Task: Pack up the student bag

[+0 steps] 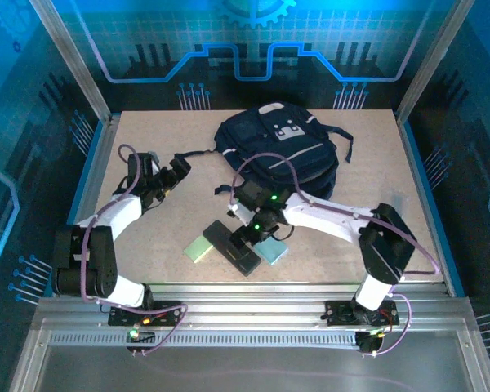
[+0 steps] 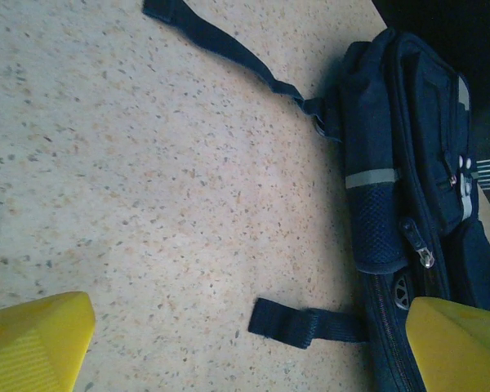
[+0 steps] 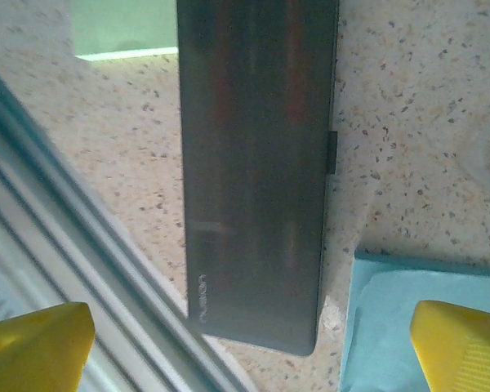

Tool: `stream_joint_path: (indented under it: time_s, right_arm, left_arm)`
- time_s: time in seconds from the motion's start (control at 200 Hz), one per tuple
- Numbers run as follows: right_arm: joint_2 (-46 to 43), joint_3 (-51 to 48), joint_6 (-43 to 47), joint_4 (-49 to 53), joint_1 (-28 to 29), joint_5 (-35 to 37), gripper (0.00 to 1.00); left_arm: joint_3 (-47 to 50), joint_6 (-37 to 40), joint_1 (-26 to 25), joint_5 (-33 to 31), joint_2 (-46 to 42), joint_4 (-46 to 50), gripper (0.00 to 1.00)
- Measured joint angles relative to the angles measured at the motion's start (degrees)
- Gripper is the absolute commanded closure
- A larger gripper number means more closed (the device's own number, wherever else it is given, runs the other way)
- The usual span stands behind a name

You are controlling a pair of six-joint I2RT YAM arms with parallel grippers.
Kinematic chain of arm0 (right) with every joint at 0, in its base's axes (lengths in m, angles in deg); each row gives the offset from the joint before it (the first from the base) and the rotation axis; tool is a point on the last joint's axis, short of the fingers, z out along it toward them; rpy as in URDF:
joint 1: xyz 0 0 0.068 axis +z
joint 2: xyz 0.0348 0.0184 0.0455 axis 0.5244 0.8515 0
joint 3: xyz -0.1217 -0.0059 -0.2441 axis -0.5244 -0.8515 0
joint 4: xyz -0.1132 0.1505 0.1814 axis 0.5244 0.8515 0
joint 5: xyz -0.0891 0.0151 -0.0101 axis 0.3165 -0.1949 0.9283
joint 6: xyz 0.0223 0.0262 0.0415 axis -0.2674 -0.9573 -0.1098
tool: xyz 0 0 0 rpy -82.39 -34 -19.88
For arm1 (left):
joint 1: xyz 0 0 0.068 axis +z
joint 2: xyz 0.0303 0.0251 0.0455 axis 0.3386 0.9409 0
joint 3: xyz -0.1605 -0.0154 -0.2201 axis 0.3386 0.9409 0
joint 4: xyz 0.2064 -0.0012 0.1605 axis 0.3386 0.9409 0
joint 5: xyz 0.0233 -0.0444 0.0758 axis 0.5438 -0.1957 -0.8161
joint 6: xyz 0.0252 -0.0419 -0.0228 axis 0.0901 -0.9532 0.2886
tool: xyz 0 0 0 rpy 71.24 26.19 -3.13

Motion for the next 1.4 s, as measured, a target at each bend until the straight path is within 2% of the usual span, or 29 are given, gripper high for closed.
stream_joint_path:
  time_s: [0.41,0.53,0.72,1.011,1.176,1.401]
  right_arm:
    - [11.96,6.82,-0.52,-2.29,6.8,11.47,0.01]
    - [14.4,7.91,-1.2,-3.45,7.23,13.05,0.05]
    - [15.69,8.07,-2.05,-4.39,7.26,14.23,0.24]
    - [15.52,7.98,-3.82,-5.38,6.93,13.68,0.29]
    - [11.93,5.64,-5.51,-6.08,3.69,9.51,0.32]
    - [-0.07,0.48,-9.55,-10.45,-7.82,-0.76,0.39]
  left_arm:
    - [1.99,1.33,1.22,0.9,-2.03,1.79,0.01]
    - [1.99,1.51,1.22,1.07,-2.1,1.81,0.01]
    - [1.99,1.75,1.22,1.31,-3.23,1.79,0.01]
    - [1.99,1.88,1.22,1.36,-4.59,1.84,0.01]
    - [1.99,1.92,0.9,1.33,-5.31,2.32,0.01]
    - [-0.2,4.96,-3.26,-0.98,-6.14,6.14,0.04]
